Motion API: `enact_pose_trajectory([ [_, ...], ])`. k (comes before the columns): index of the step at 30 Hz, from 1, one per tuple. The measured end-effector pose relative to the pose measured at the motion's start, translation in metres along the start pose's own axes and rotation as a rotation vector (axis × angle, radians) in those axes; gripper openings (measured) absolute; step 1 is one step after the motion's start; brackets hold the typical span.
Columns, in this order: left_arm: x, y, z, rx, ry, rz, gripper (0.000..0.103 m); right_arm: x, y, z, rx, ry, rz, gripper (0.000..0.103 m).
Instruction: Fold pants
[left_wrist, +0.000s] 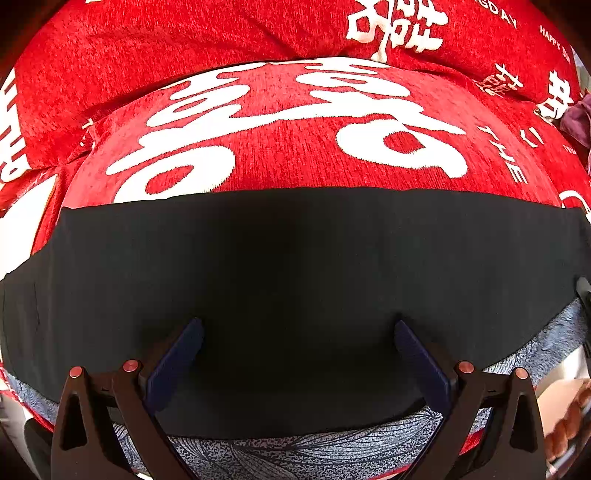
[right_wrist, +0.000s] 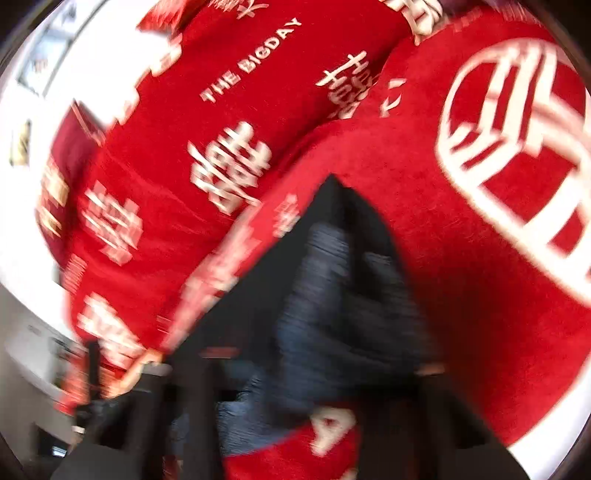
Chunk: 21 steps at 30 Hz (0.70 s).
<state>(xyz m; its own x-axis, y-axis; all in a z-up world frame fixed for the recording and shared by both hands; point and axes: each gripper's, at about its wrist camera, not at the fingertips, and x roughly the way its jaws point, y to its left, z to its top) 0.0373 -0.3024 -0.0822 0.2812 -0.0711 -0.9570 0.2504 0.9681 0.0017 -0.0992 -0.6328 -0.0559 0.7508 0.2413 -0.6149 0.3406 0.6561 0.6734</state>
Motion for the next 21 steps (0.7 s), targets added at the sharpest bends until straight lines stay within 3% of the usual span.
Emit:
enact_pose_trajectory([
  [3,-0.005,0.005,0.002,-0.044,0.041,-0.019,0.103,-0.015,0.008,0.002,0.008,-0.005,-0.019,0.015],
  [5,-0.007,0.009,0.002,-0.079,0.038,-0.037,0.103,-0.027,0.028,0.004,-0.054,-0.046,-0.033,0.015],
  [7,0.001,0.006,0.003,-0.067,0.053,0.000,0.103,-0.030,0.047,0.004,-0.141,-0.069,-0.095,0.015],
  [9,0.003,-0.003,0.005,-0.034,0.039,0.044,0.103,-0.017,0.048,0.006,-0.184,-0.033,-0.181,0.015],
  [11,0.002,-0.001,0.011,-0.071,0.068,0.028,0.103,-0.006,0.041,0.007,-0.170,0.019,-0.233,0.015],
  [17,0.021,-0.005,0.055,-0.126,0.150,0.066,0.103,-0.010,0.047,0.006,-0.232,0.015,-0.266,0.015],
  [21,0.015,-0.007,0.041,-0.110,0.153,0.069,0.103,-0.005,0.049,0.010,-0.228,0.033,-0.284,0.015],
])
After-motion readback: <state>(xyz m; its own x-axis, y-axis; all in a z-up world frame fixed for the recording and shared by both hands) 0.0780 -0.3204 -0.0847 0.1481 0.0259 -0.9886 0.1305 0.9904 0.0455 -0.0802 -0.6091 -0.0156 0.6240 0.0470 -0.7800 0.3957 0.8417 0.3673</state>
